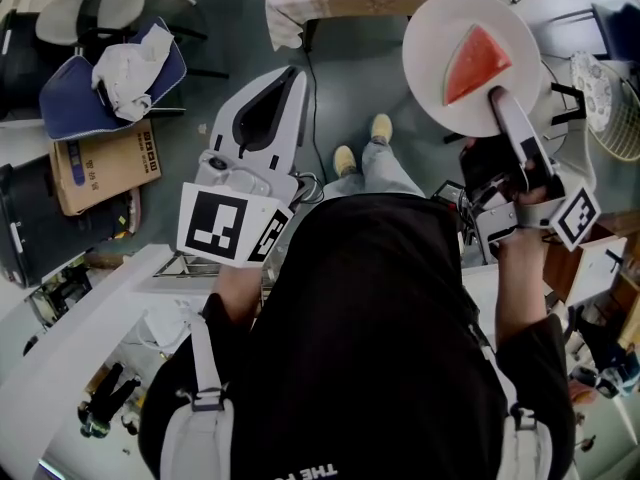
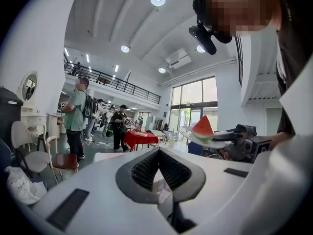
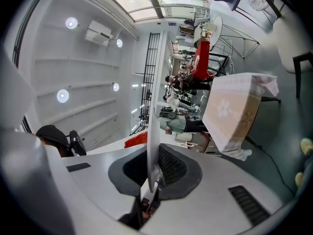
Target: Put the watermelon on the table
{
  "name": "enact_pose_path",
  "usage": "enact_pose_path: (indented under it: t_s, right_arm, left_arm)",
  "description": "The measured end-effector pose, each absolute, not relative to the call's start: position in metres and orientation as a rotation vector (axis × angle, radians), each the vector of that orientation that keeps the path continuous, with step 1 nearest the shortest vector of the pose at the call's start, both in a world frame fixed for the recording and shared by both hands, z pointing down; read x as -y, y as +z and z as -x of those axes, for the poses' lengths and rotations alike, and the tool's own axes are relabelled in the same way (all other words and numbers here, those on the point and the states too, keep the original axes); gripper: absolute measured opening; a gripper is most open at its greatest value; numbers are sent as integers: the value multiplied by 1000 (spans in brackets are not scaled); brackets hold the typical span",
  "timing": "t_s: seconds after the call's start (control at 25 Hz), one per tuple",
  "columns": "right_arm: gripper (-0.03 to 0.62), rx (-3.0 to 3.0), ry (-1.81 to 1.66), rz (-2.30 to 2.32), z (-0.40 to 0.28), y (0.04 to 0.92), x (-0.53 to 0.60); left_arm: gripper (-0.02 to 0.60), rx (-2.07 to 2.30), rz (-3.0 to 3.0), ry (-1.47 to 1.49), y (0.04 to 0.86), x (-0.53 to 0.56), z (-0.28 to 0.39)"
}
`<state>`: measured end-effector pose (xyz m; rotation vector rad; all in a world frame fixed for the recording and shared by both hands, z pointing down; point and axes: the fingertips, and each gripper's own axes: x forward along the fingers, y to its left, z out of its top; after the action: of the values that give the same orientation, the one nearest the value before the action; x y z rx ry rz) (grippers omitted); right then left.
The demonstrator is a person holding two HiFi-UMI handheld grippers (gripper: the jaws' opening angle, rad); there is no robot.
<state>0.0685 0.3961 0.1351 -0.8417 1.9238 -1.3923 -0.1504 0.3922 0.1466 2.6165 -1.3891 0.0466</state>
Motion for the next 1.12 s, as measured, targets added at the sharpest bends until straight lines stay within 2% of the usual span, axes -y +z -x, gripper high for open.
enact_pose_path:
  t_s: [0.36, 1.12]
  right_arm:
    - [31, -1923, -1422, 802, -74, 138, -379]
    - [31, -1915, -1433, 785, -139, 133, -306]
  left_arm:
    - [11, 1409, -2608, 67, 146, -380, 140]
    - [11, 1398, -2654, 101, 126, -305, 66]
